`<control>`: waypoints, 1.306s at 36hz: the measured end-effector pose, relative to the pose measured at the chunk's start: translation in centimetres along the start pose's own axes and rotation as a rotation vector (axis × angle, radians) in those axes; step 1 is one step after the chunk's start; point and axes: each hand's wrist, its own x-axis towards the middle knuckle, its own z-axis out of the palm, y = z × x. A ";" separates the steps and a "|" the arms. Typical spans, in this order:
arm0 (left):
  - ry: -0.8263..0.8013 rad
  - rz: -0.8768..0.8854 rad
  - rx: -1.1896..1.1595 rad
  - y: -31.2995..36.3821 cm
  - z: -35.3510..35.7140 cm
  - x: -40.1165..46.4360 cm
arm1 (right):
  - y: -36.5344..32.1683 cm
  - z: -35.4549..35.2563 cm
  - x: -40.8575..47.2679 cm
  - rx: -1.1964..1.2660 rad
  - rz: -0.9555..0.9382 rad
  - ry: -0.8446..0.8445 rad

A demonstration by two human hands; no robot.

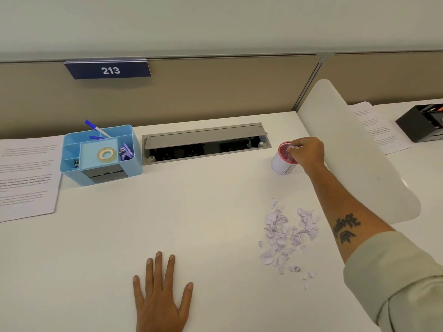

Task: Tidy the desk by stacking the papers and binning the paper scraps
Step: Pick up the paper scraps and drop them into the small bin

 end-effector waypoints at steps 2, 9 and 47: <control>-0.003 0.001 0.003 0.0 0.0 0.0 | 0.1 -0.2 -0.4 -0.002 0.000 0.000; -0.007 -0.005 0.000 -0.1 0.1 0.0 | 0.6 -1.1 -1.5 0.021 0.004 0.043; 0.010 0.020 0.019 0.0 -0.4 -0.8 | 9.5 4.0 -21.4 -0.408 -0.420 -0.317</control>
